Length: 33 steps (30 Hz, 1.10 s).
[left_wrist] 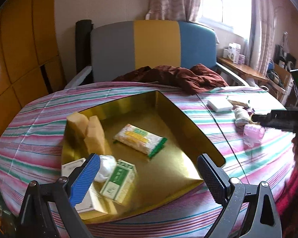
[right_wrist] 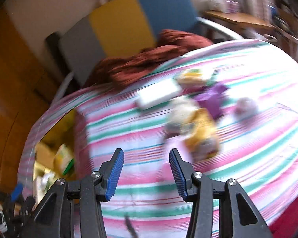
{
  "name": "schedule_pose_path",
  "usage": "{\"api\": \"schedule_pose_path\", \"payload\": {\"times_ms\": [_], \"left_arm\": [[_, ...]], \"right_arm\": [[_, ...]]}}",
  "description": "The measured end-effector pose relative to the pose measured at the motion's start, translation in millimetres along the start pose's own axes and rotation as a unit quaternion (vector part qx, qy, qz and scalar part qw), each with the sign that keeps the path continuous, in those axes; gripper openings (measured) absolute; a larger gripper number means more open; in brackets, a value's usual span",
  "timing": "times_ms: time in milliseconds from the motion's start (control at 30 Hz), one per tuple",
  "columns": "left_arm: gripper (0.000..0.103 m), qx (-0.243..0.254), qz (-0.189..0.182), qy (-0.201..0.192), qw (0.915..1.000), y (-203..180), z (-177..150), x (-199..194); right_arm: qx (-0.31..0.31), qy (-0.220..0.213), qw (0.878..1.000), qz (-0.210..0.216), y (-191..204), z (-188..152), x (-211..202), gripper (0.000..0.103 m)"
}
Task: Organize objects
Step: 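Withdraw both grippers from the tray toward the remaining items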
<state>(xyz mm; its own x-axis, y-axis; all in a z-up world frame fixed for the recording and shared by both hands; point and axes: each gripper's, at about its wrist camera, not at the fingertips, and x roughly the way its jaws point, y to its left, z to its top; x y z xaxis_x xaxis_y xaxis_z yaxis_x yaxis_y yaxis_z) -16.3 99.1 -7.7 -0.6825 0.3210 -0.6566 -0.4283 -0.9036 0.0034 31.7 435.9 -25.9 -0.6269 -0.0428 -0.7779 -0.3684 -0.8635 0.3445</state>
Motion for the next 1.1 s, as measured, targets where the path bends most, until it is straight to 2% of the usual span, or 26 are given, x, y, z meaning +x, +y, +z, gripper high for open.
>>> {"api": "schedule_pose_path", "payload": {"times_ms": [100,233,500,567,767,867,933,1100], "left_arm": [[0.099,0.011,-0.011,0.000,0.9999,-10,2,1],[0.099,0.033,-0.031,0.000,0.9990,-29,7,3],[0.099,0.086,-0.083,-0.003,0.9929,-78,19,9],[0.099,0.099,-0.100,-0.002,0.9901,-93,22,13],[0.099,0.125,-0.156,0.011,0.9798,-132,28,31],[0.099,0.146,-0.174,0.014,0.9739,-152,31,40],[0.099,0.160,-0.189,0.012,0.9688,-163,33,46],[0.099,0.196,-0.223,0.024,0.9547,-193,37,69]], "right_arm": [[0.022,0.005,0.999,-0.025,-30,16,4,0.049],[0.042,0.046,0.998,-0.028,-57,28,27,0.050],[0.100,0.085,0.991,0.019,-82,32,65,0.054],[0.108,0.091,0.990,0.033,-85,33,69,0.054],[0.093,0.106,0.990,0.024,-84,29,73,0.054],[0.092,0.104,0.990,0.030,-85,29,70,0.047],[0.089,0.103,0.990,0.029,-86,29,68,0.044],[0.082,0.105,0.991,0.029,-86,30,67,0.043]]}}
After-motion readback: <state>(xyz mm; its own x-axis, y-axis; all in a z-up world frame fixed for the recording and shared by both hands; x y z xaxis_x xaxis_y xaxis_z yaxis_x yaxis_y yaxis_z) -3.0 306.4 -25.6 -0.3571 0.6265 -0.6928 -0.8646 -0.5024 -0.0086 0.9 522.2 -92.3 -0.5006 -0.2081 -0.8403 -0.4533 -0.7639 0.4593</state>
